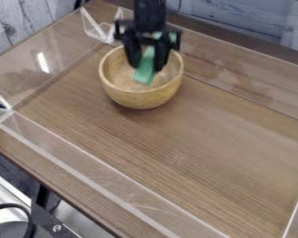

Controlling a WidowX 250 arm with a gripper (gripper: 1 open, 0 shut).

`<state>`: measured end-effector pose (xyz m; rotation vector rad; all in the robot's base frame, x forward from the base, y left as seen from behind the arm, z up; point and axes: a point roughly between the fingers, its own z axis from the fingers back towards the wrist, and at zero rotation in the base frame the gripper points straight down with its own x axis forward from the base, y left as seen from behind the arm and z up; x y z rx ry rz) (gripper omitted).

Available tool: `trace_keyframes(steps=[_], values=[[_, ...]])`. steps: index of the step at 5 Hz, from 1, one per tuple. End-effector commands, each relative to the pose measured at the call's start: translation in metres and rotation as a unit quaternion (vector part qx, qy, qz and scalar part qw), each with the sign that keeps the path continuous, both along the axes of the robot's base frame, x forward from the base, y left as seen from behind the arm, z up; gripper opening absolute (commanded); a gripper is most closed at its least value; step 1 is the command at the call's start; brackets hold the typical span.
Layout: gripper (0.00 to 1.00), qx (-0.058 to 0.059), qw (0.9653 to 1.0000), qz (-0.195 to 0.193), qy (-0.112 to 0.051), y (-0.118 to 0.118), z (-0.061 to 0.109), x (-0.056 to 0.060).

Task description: Remove the green block from inside the brown bowl and put it on the table

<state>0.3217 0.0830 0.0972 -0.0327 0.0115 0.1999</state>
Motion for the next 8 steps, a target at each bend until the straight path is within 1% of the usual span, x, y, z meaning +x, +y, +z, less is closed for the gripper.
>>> trace_keyframes(steps=[1,2,4,6,8], values=[[0.00,0.002,0.9974,-0.002,-0.072,-0.001,0.060,0.011],[0.00,-0.001,0.9972,-0.004,-0.074,-0.002,0.062,0.012],[0.00,0.015,0.9987,-0.009,-0.048,0.001,0.033,0.006],[0.00,0.017,0.9989,-0.014,-0.042,-0.001,0.023,0.006],[0.00,0.010,0.9985,-0.019,-0.051,-0.003,0.035,0.006]])
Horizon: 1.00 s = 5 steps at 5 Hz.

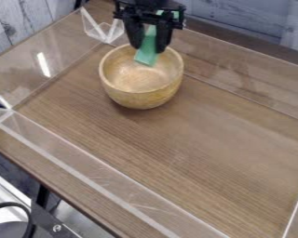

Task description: Remove the green block from inside the brown bowl and put it on the table

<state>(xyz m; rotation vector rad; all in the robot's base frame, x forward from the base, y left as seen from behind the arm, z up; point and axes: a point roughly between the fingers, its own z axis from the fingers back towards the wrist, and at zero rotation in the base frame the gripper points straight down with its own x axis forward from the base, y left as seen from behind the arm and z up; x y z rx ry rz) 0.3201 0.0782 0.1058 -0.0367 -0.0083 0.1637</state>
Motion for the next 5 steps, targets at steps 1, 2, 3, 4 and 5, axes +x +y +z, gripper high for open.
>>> trace_keyframes(steps=[1,2,3,4,5], values=[[0.00,0.007,0.9989,-0.003,-0.046,0.001,0.031,0.008],[0.00,0.005,0.9988,-0.004,-0.049,0.001,0.034,0.008],[0.00,0.000,0.9983,-0.036,-0.046,-0.019,0.034,-0.001],[0.00,-0.005,0.9967,-0.070,-0.041,-0.041,0.032,-0.010],[0.00,-0.005,0.9939,-0.106,-0.030,-0.068,0.018,-0.012]])
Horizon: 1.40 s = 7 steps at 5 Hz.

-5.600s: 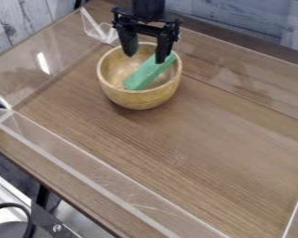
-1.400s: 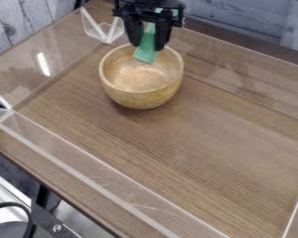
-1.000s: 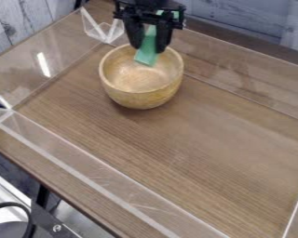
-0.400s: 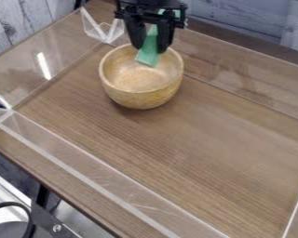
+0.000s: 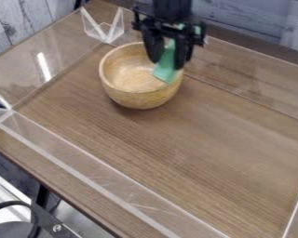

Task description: Remove the green block from inside the brown bowl and put it on the table

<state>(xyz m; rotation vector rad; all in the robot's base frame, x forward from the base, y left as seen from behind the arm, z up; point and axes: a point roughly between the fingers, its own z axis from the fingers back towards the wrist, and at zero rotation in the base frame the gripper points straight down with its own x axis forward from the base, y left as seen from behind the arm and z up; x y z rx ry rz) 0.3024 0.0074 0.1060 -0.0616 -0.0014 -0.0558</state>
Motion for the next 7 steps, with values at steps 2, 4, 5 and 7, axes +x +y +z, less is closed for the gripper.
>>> trace_keyframes(steps=[2,4,5,7], values=[[0.00,0.010,0.9994,-0.034,0.000,-0.017,-0.028,-0.002],[0.00,0.008,0.9979,-0.060,0.022,-0.029,-0.070,-0.009],[0.00,0.006,0.9973,-0.068,0.026,-0.033,-0.076,-0.010],[0.00,0.001,0.9962,-0.080,0.032,-0.037,-0.083,-0.012]])
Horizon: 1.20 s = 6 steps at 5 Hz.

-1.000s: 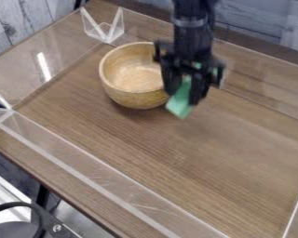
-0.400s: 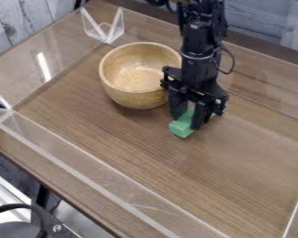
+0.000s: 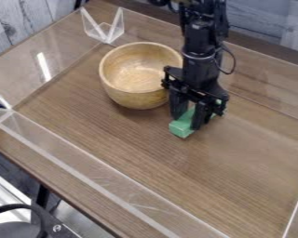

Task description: Remove the green block from inside the brown bowl and put it on the table

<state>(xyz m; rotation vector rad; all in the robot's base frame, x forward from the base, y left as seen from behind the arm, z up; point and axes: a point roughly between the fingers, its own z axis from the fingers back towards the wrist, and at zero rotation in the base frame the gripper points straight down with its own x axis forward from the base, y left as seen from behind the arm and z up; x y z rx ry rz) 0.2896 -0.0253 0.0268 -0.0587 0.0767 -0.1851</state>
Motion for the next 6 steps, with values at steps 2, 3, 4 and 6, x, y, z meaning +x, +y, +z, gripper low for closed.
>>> trace_keyframes(steps=[2,3,4,6], values=[[0.00,-0.007,0.9996,-0.026,0.001,-0.008,-0.011,-0.001],[0.00,-0.009,0.9995,-0.031,0.004,-0.009,-0.014,-0.001],[0.00,-0.011,0.9993,-0.036,0.007,-0.010,-0.017,-0.002],[0.00,-0.015,0.9988,-0.045,0.013,-0.012,-0.019,-0.004]])
